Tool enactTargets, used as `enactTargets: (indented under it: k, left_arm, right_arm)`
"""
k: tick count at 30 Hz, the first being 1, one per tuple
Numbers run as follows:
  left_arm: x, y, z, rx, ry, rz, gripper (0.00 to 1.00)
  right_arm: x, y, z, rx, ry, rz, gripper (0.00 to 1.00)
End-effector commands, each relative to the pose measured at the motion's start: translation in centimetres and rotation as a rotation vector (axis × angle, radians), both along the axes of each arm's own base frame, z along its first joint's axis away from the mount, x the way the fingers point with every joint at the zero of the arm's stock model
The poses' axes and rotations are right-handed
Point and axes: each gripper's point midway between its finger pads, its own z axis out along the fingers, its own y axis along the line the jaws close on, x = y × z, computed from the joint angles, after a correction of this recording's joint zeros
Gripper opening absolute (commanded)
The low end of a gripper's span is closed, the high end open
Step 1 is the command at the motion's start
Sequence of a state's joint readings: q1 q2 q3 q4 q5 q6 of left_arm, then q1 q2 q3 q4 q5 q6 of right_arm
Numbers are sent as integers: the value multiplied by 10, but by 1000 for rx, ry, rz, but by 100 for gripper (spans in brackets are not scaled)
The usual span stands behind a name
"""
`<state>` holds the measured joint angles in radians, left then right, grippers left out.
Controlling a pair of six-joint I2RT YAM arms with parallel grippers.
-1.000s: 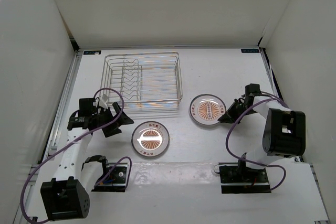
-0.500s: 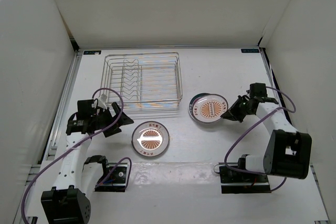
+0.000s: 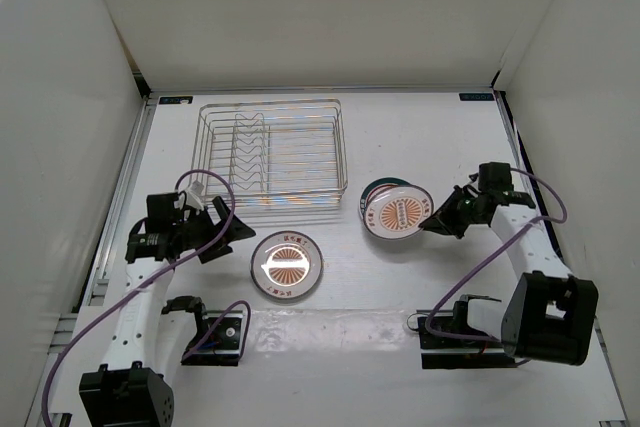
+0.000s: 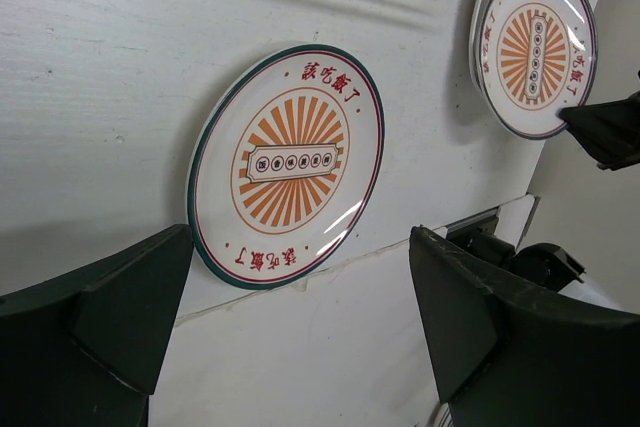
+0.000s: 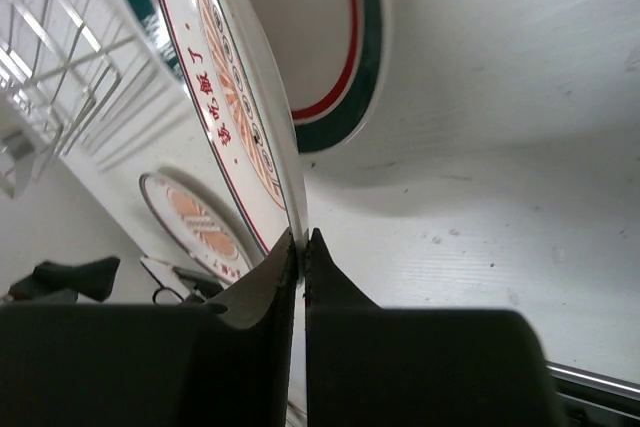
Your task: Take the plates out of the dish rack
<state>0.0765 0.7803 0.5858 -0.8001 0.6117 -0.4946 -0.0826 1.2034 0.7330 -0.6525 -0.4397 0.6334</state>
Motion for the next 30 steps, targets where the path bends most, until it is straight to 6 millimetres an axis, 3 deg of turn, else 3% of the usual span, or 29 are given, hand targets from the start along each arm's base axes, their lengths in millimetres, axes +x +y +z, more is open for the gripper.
enactTargets:
  k: [1,6,13,14,15,18,19,23,25,27,28,29,30]
  left_arm:
    - [4,1,9,8,-54,-5,100]
    - [-2,1,7,34,-52,-23,100]
    - [-17,5,8,91,2,-39,100]
    - [-16,8,13,107,-6,-31,100]
    - [-17,8,15,117,-14,-43,100]
    - [-23,7,17,122,4,-50,100]
    - [-24,7,17,121,9,-50,100]
    - [-25,9,14,128,17,-35,100]
    - [-26,8,15,126,17,-38,100]
    - [-29,8,16,119,33,-32,100]
    - [-29,7,18,115,30,-31,100]
    - [-31,5,19,105,35,-37,100]
    - [-30,6,21,108,25,-38,100]
  right_arm:
    - [-7,23,40,116,-111,121,0]
    - [-17,49,58,207,-263,288,0]
    - [-50,94,44,225,-230,553,0]
    - [-45,99,42,213,-266,569,0]
    - [-55,113,43,219,-270,640,0]
    - [-50,127,38,188,-264,710,0]
    - [-53,142,45,186,-295,775,0]
    - [-45,180,37,201,-281,869,0]
    - [-36,192,24,206,-233,844,0]
    - [-35,207,28,232,-252,854,0]
    - [-35,209,17,212,-222,858,0]
    - [-34,221,29,213,-249,895,0]
    - [-35,224,23,198,-231,902,0]
